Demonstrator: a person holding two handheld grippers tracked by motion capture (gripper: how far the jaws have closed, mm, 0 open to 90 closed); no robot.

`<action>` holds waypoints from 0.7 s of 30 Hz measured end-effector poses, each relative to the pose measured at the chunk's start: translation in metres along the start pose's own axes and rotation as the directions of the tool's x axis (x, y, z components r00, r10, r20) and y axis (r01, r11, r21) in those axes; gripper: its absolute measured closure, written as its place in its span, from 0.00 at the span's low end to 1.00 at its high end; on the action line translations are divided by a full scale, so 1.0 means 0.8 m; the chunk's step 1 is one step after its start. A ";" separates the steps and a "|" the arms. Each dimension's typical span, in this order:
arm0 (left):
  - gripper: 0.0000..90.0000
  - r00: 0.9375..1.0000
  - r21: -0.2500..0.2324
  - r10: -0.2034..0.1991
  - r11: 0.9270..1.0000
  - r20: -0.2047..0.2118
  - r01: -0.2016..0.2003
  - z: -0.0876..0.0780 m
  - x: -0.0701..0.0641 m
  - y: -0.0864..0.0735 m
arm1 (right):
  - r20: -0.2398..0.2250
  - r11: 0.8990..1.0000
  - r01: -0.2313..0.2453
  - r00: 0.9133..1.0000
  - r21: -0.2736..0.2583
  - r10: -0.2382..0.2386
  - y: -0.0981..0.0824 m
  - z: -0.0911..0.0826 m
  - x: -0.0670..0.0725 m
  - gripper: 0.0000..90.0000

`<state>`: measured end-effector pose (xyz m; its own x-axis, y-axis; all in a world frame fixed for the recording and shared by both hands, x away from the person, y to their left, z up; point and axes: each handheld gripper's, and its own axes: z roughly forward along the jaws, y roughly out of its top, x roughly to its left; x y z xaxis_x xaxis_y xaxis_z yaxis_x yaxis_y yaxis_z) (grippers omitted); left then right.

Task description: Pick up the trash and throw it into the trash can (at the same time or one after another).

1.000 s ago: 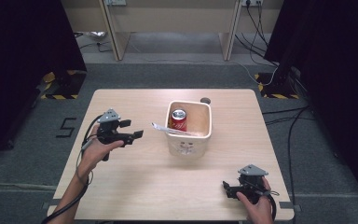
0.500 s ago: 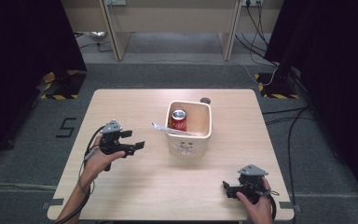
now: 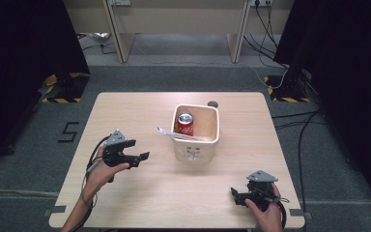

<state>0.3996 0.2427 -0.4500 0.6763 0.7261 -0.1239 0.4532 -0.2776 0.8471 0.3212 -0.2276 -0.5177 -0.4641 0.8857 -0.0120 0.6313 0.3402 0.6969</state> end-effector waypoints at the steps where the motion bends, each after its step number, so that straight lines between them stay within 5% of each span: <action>1: 0.21 1.000 -0.003 -0.001 1.000 0.002 0.001 0.000 -0.001 -0.001 | 0.000 1.000 0.000 1.000 0.000 0.000 0.000 0.000 0.000 0.00; 21: 0.21 1.000 0.104 0.025 0.994 0.003 -0.025 0.022 -0.021 -0.041 | 0.001 1.000 0.001 1.000 -0.001 -0.001 0.000 0.000 0.000 0.01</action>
<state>0.3837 0.2288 -0.4853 0.6887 0.7175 -0.1043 0.4945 -0.3596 0.7913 0.3210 -0.2275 -0.5177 -0.4637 0.8859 -0.0134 0.6305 0.3406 0.6975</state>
